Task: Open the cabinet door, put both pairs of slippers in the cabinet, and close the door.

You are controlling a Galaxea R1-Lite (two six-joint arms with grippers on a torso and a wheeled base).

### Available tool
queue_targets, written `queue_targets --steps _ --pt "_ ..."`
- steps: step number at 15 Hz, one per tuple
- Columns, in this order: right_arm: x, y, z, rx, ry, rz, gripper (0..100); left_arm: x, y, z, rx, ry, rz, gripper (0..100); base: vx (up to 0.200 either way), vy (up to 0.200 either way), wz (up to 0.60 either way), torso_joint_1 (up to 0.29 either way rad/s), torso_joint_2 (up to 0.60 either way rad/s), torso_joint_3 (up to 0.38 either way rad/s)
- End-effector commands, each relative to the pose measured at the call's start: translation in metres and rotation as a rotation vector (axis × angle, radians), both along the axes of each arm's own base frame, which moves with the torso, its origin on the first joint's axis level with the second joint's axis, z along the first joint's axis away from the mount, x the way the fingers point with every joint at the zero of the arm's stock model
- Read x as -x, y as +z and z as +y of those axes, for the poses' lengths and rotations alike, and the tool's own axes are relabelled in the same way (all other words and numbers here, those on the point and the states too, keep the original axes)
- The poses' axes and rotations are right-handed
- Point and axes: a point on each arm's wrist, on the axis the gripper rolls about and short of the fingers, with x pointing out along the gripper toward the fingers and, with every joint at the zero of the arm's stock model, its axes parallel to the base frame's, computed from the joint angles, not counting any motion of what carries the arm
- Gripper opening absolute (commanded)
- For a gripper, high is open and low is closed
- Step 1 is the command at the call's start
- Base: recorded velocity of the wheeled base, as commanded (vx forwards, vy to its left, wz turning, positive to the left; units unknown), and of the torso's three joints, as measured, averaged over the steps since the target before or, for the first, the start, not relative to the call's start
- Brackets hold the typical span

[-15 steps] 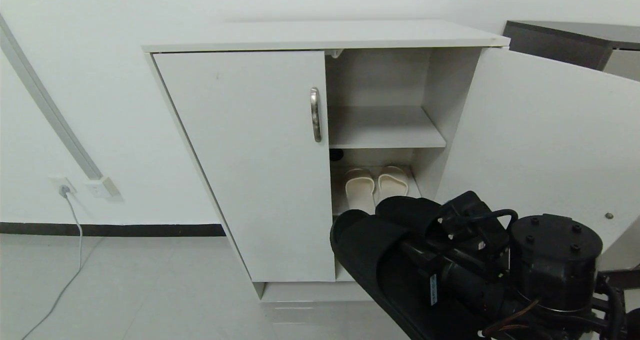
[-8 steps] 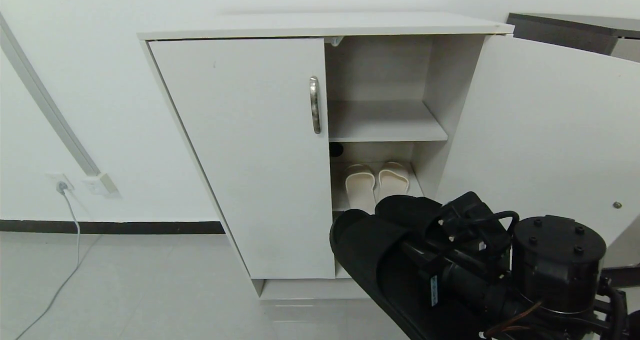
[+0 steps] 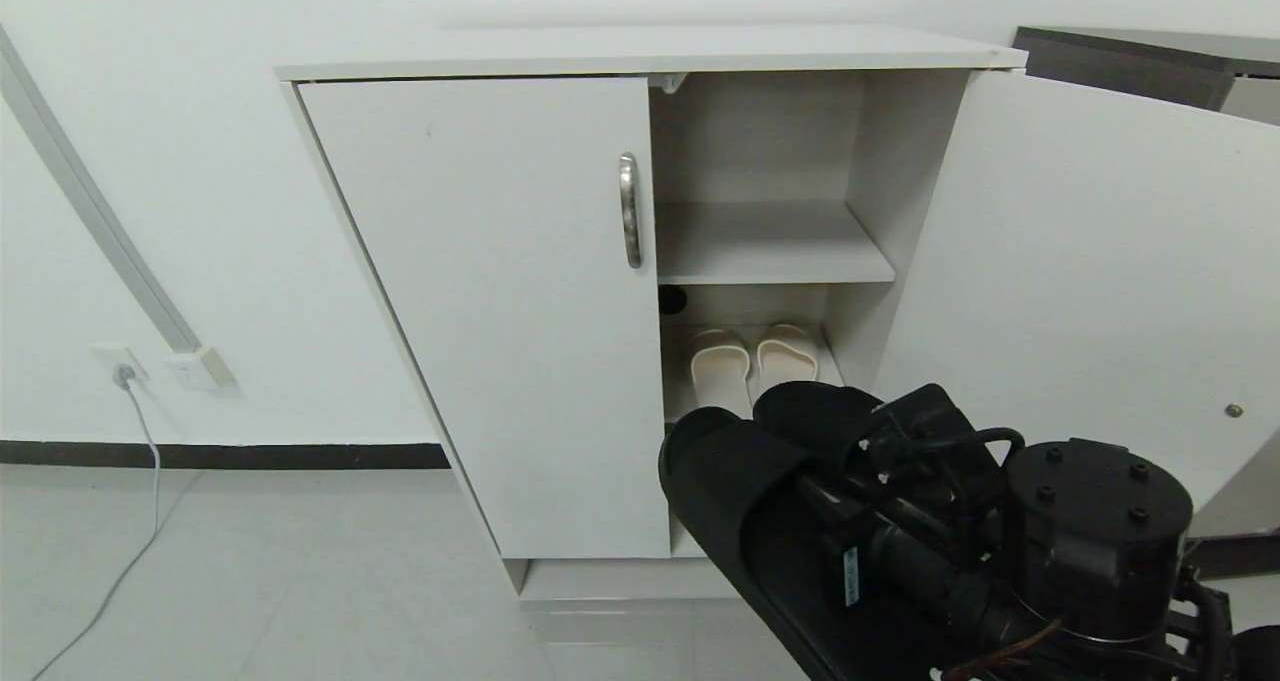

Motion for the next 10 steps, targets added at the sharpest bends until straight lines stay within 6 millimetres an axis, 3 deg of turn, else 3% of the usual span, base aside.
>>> queue_targets --steps 1,3,6,10 --pt "-0.001 -0.002 0.007 0.002 0.004 0.003 0 0.0 0.0 0.0 0.0 0.0 0.002 0 0.0 -0.2 0.0 0.002 0.0 0.002" --pt "-0.003 -0.004 0.009 0.005 -0.004 0.005 0 0.0 0.0 0.0 0.0 0.0 0.002 0 0.0 -0.2 0.0 -0.005 0.0 0.005" --pt "-0.011 -0.005 0.021 0.001 -0.057 -0.003 0 0.0 0.0 0.0 0.001 0.0 0.002 0 0.0 0.0 0.0 0.0 0.0 0.0" --pt "-0.024 -0.003 0.074 -0.018 -0.247 -0.025 0 0.0 0.0 0.0 0.0 0.0 0.002 0 0.0 0.0 0.0 0.0 0.0 0.0"
